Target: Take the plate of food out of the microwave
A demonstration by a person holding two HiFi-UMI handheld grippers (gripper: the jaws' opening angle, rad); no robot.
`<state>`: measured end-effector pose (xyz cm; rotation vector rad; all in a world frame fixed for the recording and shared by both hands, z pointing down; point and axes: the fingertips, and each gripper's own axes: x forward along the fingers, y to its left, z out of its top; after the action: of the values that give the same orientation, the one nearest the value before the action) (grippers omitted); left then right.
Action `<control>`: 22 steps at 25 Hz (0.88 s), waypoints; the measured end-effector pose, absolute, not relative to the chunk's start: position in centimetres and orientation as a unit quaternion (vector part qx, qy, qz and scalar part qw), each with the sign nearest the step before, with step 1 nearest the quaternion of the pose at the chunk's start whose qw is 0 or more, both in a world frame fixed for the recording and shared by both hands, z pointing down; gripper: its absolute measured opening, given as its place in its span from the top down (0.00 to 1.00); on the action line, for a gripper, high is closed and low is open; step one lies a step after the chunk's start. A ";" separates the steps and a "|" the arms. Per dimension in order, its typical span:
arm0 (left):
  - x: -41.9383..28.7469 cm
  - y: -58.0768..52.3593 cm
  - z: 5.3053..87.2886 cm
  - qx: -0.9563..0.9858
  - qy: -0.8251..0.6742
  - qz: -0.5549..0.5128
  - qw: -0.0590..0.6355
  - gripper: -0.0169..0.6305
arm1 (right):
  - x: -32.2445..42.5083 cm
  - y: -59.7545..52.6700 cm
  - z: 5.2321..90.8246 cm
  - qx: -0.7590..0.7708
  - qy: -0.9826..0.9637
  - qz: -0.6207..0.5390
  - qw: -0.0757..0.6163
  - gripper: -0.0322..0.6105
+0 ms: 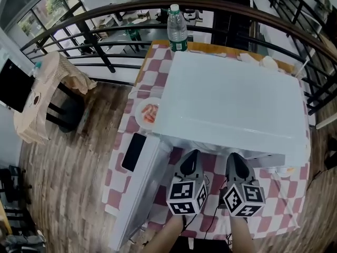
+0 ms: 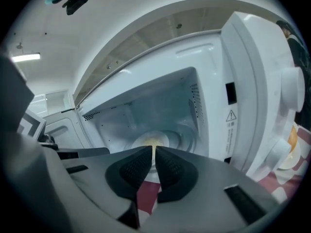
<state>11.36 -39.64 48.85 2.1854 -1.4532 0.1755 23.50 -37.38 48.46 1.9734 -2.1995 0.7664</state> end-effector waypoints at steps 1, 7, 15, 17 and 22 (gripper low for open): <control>11.4 -39.9 49.0 0.803 -0.535 0.066 0.253 0.97 | 23.5 -37.5 48.7 0.644 -0.720 0.253 0.045 0.89; 12.7 -41.0 49.9 0.803 -0.532 0.076 0.256 0.97 | 23.6 -39.0 49.3 0.629 -0.732 0.256 0.048 0.89; 13.1 -42.2 50.8 0.799 -0.538 0.071 0.260 0.95 | 23.4 -40.6 50.7 0.617 -0.737 0.272 0.050 0.79; 13.2 -42.4 51.1 0.798 -0.538 0.073 0.262 0.93 | 23.4 -40.8 51.0 0.616 -0.735 0.279 0.046 0.79; 13.1 -43.0 51.8 0.796 -0.540 0.077 0.263 0.80 | 23.0 -41.4 51.9 0.610 -0.736 0.290 0.045 0.72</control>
<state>13.11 -43.00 51.78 2.1516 -1.4612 0.2088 23.02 -41.40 51.91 1.8646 -2.2467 0.8869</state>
